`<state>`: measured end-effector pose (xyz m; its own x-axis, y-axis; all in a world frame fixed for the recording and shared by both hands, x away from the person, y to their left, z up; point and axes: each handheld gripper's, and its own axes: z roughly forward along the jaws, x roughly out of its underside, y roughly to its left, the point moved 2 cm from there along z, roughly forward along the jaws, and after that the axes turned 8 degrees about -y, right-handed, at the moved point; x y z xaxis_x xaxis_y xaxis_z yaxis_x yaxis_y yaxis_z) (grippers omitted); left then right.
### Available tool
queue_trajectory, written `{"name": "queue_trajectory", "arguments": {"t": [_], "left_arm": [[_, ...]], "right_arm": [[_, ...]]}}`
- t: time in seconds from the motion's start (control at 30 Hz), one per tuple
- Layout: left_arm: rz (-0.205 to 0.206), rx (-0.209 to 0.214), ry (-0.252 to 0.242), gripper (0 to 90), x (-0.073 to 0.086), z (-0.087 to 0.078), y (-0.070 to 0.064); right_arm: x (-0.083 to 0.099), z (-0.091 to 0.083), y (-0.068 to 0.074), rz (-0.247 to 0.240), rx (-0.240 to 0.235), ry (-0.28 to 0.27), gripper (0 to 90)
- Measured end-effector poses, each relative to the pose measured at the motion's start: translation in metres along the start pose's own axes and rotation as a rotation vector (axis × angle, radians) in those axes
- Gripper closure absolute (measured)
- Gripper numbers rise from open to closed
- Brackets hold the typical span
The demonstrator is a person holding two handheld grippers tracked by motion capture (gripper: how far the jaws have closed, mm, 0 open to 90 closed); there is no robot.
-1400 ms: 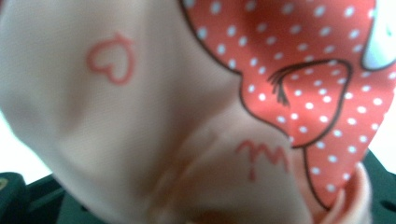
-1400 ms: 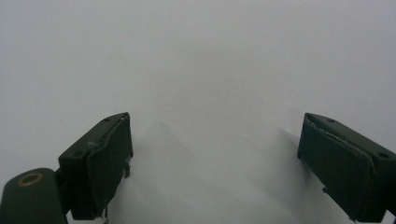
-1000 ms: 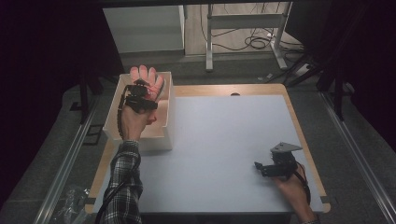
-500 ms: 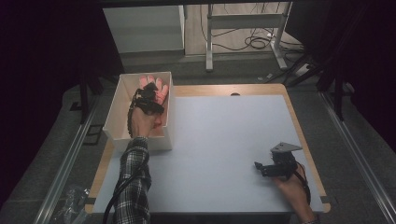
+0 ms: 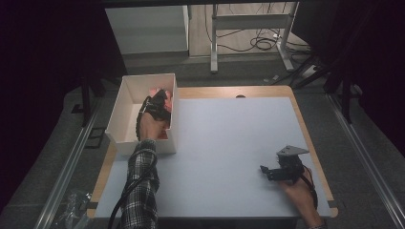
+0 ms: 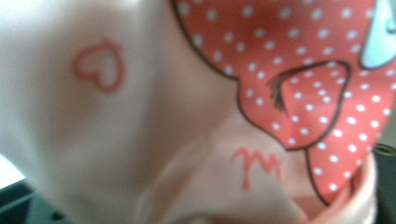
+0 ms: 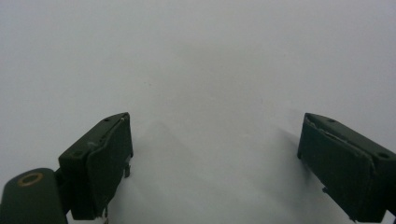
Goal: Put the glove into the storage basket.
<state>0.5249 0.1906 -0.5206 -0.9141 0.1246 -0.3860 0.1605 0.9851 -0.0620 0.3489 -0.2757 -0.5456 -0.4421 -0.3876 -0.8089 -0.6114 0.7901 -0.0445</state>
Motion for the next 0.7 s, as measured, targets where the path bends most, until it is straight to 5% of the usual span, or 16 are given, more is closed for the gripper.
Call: {"name": "queue_trajectory", "arguments": {"t": [0.3,0.7], "left_arm": [[-0.013,0.018,-0.036,9.7,0.002,-0.006,0.006],[-0.007,0.059,-0.107,7.1,0.005,-0.028,0.007]], "right_arm": [[0.0,0.0,0.0,0.0,0.0,0.0,10.4],[0.0,0.0,0.0,0.0,0.0,0.0,10.4]]}}
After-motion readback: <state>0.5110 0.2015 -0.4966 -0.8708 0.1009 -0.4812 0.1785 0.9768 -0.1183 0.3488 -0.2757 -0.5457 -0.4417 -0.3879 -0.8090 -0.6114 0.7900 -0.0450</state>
